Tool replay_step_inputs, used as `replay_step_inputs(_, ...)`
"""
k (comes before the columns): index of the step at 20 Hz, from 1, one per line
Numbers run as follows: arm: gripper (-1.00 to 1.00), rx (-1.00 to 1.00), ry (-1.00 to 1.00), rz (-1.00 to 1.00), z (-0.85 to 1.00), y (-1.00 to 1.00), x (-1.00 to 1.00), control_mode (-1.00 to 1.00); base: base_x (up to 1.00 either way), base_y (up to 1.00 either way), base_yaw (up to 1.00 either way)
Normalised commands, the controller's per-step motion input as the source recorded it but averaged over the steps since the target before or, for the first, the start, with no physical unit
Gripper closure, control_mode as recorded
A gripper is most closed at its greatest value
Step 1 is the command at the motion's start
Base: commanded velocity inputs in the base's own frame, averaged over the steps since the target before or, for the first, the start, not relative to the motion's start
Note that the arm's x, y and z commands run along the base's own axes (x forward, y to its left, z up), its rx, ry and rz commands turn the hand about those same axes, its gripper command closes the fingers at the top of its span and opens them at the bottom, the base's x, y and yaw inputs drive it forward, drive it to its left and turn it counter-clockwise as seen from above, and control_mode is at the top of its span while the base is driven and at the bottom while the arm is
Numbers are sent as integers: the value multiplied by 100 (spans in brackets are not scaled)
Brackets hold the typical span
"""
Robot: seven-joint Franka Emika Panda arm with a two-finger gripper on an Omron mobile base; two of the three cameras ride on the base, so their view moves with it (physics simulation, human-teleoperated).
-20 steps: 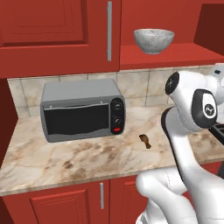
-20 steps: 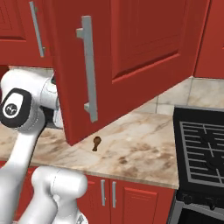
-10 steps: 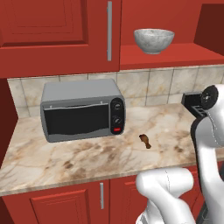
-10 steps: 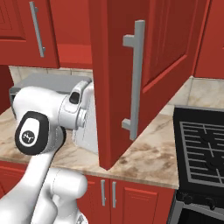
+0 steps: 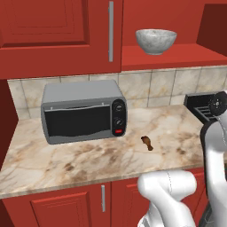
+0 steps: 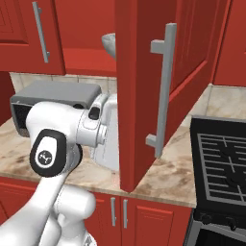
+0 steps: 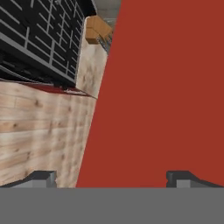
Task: Retrieve the bowl from the cabinet, then place the raw meat into the bowl to avoid contamination.
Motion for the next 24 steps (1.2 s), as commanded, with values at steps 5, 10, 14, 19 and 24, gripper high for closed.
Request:
replay_step_inputs(5,-100,2,-3,5,-19,-66,41,-100,0,0,0)
replay_step_inputs(10,-100,0,-8,3,-13,-35,20,-100,0,0,0)
replay_step_inputs(14,-100,-4,-4,-4,0,62,3,-100,0,0,0)
replay_step_inputs(19,-100,-5,-26,0,21,100,-16,-100,0,0,0)
replay_step_inputs(24,-100,5,-22,1,-6,97,-27,-100,0,0,0)
